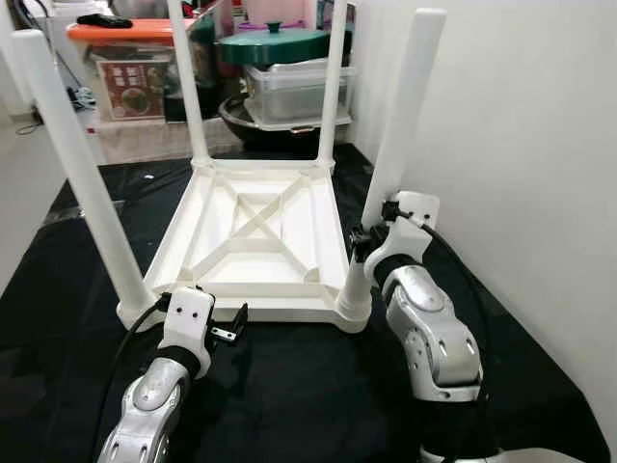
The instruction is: Building children table
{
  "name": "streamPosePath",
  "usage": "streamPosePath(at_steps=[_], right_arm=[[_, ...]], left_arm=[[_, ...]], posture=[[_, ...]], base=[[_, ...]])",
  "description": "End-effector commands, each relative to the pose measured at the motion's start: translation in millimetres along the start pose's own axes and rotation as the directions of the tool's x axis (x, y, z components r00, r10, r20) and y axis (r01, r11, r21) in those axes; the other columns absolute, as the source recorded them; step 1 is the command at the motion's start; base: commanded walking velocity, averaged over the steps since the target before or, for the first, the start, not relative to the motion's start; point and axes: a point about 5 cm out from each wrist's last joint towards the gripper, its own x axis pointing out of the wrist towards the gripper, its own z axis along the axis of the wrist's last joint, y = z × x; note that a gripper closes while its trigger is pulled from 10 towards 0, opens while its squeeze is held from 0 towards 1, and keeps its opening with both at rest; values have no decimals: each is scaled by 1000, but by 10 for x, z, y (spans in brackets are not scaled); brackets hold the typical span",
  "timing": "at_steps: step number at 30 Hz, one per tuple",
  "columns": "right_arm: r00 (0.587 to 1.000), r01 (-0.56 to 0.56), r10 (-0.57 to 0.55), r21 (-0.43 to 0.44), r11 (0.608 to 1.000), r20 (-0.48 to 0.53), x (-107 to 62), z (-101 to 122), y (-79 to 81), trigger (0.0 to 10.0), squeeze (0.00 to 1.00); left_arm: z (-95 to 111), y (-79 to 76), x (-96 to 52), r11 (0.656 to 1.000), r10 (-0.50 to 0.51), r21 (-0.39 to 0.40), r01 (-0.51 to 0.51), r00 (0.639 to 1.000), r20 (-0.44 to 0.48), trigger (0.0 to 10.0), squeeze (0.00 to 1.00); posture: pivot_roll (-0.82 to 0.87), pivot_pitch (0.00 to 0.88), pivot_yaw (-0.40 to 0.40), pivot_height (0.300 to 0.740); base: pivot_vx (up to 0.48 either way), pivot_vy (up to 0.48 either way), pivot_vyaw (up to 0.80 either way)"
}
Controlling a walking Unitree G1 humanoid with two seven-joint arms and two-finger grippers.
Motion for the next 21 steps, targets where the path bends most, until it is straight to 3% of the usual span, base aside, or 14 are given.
streamPosePath(at_steps=[1, 2, 3, 5, 6, 8, 10, 12, 13, 15, 16, 18, 20, 21], right_arm=[[994, -92, 95, 58, 994, -49, -12, -104, 84, 10000, 1000], [976, -219, 218, 90, 972, 26, -2, 21, 168, 10000, 1000], [885, -461, 449, 98, 882, 119, 27, 235, 212, 10000, 1000], [866, -495, 482, 96, 863, 130, 41, 273, 220, 10000, 1000], [786, -610, 602, 16, 792, 138, 44, 343, 201, 10000, 0], [728, -673, 673, -49, 738, 134, 34, 388, 184, 10000, 0], [728, -673, 673, -49, 738, 134, 34, 388, 184, 10000, 0], [591, -796, 805, -128, 592, 48, -42, 361, 174, 10000, 0], [591, -796, 805, -128, 592, 48, -42, 361, 174, 10000, 0], [429, -899, 903, -118, 422, -39, -170, 256, 217, 10000, 0], [429, -899, 903, -118, 422, -39, -170, 256, 217, 10000, 0], [290, -954, 954, -95, 283, -72, -291, 190, 272, 10000, 0], [255, -964, 964, -93, 248, -79, -328, 168, 293, 10000, 0], [237, -970, 969, -80, 231, -74, -362, 135, 303, 0, 0]], left_arm=[[16, -37, 32, 1000, -23, 11, 23, 1000, 0, 10000, 0], [22, -32, 47, 1000, -26, 14, 26, 1000, 2, 10000, 0], [40, -11, 64, 1000, -23, 15, 23, 1000, 8, 10000, 0], [44, -7, 65, 1000, -21, 15, 21, 1000, 9, 10000, 0], [35, -3, 60, 1000, -18, 15, 18, 1000, 8, 10000, 0], [26, -3, 55, 1000, -15, 14, 15, 1000, 6, 10000, 0], [26, -3, 55, 1000, -15, 14, 15, 1000, 6, 10000, 0], [18, -22, 47, 1000, -14, 12, 14, 1000, 6, 10000, 0], [18, -22, 47, 1000, -14, 12, 14, 1000, 6, 10000, 0], [24, -35, 40, 1000, -16, 9, 16, 1000, 9, 10000, 0], [24, -35, 40, 1000, -16, 9, 16, 1000, 9, 10000, 0], [24, -23, 31, 1000, -14, 10, 14, 1000, 9, 10000, 0], [20, -16, 28, 1000, -13, 11, 13, 1000, 8, 10000, 0], [18, -14, 23, 1000, -13, 11, 13, 1000, 7, 10000, 0]], posture=[[81, 0, -14, 740], [80, 0, -15, 740], [81, 0, -17, 740], [81, 0, -17, 740], [83, 0, -29, 740], [87, 0, -29, 740], [87, 0, -29, 740], [103, 0, -42, 740], [103, 0, -42, 740], [103, 0, -42, 740], [103, 0, -42, 740], [103, 0, -42, 740], [103, 0, -42, 740], [109, 0, -42, 740]], base=[[0, 0, 0], [0, 0, 0], [0, 0, 0], [0, 0, 0], [0, 0, 0], [0, 0, 0], [0, 0, 0], [0, 0, 0], [0, 0, 0], [0, 0, 0], [0, 0, 0], [0, 0, 0], [0, 0, 0], [0, 0, 0]])
